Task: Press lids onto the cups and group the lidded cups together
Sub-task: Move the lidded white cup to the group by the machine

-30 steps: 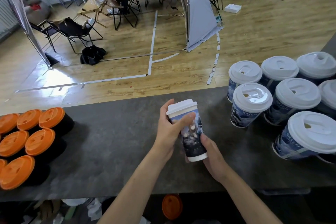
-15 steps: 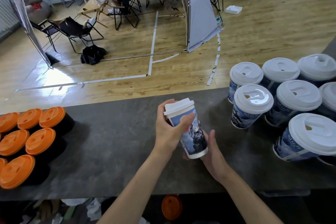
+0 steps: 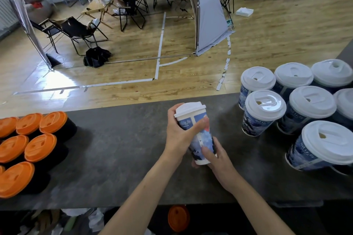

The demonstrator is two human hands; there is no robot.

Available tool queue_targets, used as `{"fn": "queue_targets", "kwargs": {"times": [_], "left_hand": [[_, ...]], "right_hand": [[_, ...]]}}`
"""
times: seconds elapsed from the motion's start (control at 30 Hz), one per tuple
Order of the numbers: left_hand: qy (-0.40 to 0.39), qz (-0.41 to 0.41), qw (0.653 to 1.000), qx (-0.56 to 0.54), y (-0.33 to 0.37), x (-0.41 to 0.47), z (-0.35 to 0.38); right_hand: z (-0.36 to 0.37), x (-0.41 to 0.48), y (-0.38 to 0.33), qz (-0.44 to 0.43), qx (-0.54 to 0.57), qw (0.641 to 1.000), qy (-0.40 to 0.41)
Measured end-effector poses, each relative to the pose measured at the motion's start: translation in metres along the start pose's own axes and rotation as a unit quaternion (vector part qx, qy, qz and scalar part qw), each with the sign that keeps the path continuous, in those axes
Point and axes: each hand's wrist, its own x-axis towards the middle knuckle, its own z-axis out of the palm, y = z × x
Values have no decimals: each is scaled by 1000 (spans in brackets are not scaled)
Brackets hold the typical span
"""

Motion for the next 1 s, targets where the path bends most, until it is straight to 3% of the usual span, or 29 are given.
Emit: {"fn": "queue_targets", "kwargs": {"times": [0.1, 0.2, 0.3, 0.47, 0.67, 0.83, 1.0], "left_hand": [[-26, -55, 995, -76, 0, 3, -4], [1, -26, 998, -52, -2, 2, -4], [6, 4, 1000, -19, -2, 0, 0], [-5, -51, 996, -79, -4, -1, -1], [9, 15, 1000, 10, -5, -1, 5], [-25, -53, 997, -54, -1, 2, 1], [-7, 19, 1000, 16, 0, -2, 2]], "right_hand": [[2, -3, -3, 10, 45, 999, -23], [4, -2, -4, 13, 68, 997, -21], [3, -1, -2, -15, 18, 1000, 1], [5, -5, -4, 2, 36, 999, -19], [2, -3, -4, -10, 40, 999, -16], [5, -6, -5, 1, 90, 996, -29], [6, -5, -11, -20, 87, 995, -44]]}}
